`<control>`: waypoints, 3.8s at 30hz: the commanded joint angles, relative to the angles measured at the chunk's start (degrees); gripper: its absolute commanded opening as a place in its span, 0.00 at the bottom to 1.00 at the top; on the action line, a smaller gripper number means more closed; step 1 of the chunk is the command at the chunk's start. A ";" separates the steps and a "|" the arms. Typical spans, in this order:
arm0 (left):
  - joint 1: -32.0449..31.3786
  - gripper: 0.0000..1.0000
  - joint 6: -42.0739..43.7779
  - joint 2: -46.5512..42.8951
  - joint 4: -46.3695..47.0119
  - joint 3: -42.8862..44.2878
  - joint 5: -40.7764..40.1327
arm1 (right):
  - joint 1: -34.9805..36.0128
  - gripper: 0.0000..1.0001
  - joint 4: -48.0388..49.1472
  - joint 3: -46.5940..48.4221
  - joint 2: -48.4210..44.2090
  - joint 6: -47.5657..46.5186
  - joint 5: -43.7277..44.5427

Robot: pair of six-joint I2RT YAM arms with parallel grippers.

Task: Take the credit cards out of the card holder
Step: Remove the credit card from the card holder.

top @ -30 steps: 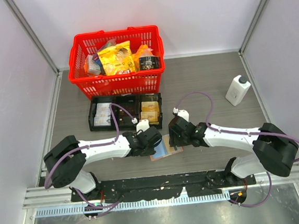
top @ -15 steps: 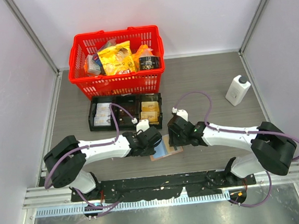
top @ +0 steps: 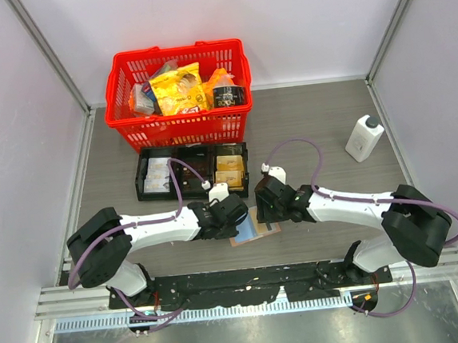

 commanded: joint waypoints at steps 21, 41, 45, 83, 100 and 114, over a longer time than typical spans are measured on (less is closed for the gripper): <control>-0.36 0.26 -0.76 -0.67 2.08 -0.20 0.03 | 0.15 0.42 3.65 1.45 -2.22 -0.58 -5.64; -0.36 0.25 -3.75 -5.49 4.36 -4.59 -1.38 | 0.15 0.40 14.45 0.58 -4.08 1.35 -19.87; -0.28 0.26 -6.64 -10.85 5.68 -8.89 -3.22 | 0.24 0.40 17.97 0.13 0.48 2.32 -22.51; 3.50 0.29 -5.42 -2.96 10.08 -7.94 2.84 | -9.69 0.36 40.47 -15.51 3.21 1.71 -29.98; 3.51 0.24 -6.30 -2.07 9.81 -8.55 3.72 | -13.30 0.19 50.75 -20.78 5.24 2.94 -36.31; 3.50 0.16 -6.48 -2.07 9.72 -8.90 3.81 | -18.66 0.01 47.60 -23.07 0.59 0.22 -39.22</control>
